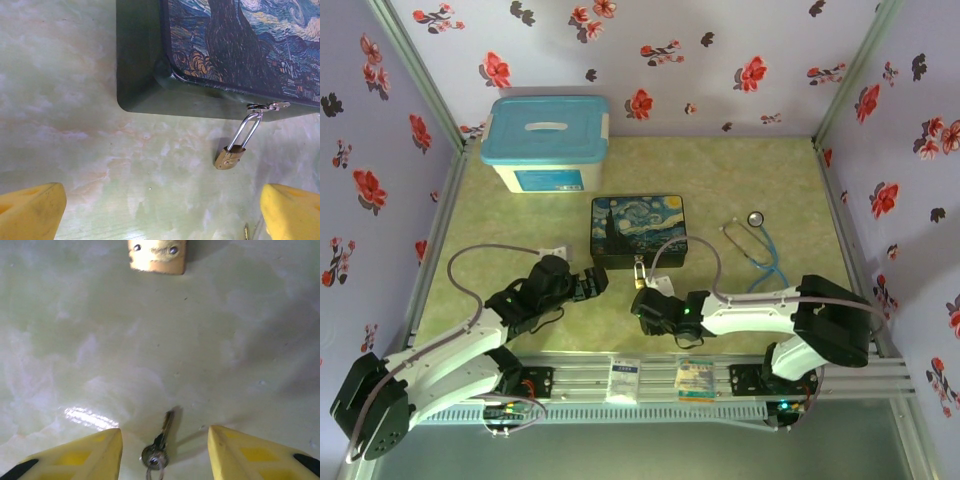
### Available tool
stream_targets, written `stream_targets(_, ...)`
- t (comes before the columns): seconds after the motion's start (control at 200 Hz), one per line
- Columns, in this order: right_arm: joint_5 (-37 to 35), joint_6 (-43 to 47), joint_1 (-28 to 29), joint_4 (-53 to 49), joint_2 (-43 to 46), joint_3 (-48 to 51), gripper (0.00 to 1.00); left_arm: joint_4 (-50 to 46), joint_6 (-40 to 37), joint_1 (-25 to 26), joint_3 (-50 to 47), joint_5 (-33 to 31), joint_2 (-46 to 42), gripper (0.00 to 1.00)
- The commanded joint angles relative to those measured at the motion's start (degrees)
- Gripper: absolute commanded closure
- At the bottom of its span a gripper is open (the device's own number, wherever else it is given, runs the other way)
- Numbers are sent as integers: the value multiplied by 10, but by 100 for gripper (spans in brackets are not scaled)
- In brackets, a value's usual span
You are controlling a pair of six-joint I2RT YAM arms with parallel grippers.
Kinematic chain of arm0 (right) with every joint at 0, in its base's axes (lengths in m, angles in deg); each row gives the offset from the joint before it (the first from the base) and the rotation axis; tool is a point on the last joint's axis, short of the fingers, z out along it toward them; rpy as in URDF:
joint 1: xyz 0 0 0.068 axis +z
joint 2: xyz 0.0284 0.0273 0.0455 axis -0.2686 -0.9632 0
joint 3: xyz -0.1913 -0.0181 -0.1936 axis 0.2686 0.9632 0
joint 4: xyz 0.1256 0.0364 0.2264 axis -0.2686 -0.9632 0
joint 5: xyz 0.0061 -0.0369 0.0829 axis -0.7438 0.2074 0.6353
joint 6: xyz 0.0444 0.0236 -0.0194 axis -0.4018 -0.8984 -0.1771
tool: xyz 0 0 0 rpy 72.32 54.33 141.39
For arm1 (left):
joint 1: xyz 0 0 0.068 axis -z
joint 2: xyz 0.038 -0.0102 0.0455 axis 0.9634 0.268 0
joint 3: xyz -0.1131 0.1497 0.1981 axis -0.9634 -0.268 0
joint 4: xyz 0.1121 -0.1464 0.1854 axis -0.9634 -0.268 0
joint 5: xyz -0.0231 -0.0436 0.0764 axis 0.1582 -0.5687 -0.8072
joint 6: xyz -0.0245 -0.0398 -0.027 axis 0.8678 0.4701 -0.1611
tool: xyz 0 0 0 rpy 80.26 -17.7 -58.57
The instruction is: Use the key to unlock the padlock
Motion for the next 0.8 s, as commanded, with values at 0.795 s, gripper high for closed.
stream_targets(0.795,-28,-67,33,2,-37,17,69,3,23,6,-4,-38,-33,0)
